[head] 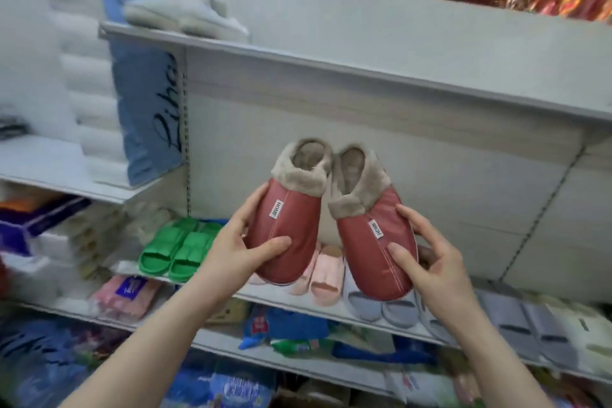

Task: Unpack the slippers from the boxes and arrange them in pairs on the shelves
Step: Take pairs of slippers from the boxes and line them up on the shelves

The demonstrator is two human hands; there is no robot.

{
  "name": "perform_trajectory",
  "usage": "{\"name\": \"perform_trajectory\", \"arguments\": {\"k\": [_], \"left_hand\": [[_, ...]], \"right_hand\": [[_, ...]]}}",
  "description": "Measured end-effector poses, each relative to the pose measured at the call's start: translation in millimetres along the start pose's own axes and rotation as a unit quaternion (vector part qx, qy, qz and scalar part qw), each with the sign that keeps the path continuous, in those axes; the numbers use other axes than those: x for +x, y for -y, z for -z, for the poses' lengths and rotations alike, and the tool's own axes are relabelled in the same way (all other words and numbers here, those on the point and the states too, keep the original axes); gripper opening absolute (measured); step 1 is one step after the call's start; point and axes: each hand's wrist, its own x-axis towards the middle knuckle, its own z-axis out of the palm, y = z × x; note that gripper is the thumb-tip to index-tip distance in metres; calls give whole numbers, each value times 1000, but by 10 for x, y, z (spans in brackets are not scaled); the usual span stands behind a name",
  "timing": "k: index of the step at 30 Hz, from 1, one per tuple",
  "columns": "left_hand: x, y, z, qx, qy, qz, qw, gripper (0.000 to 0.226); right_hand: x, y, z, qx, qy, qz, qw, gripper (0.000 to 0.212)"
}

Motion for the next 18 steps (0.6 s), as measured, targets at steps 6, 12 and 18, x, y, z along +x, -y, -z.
{"name": "perform_trajectory", "arguments": {"k": [6, 12, 18], "left_hand": [[603, -857, 187, 1, -57, -86, 995, 78], [1527, -1433, 411, 18, -90, -83, 992, 64], [2368, -1741, 513, 31, -50, -11, 998, 34]], "right_hand": [[840, 822, 7, 28, -45, 101, 993, 47], [1803, 1336, -230, 66, -84, 66, 992, 36], [2489, 1665, -540, 115, -87, -39, 989, 4]]}}
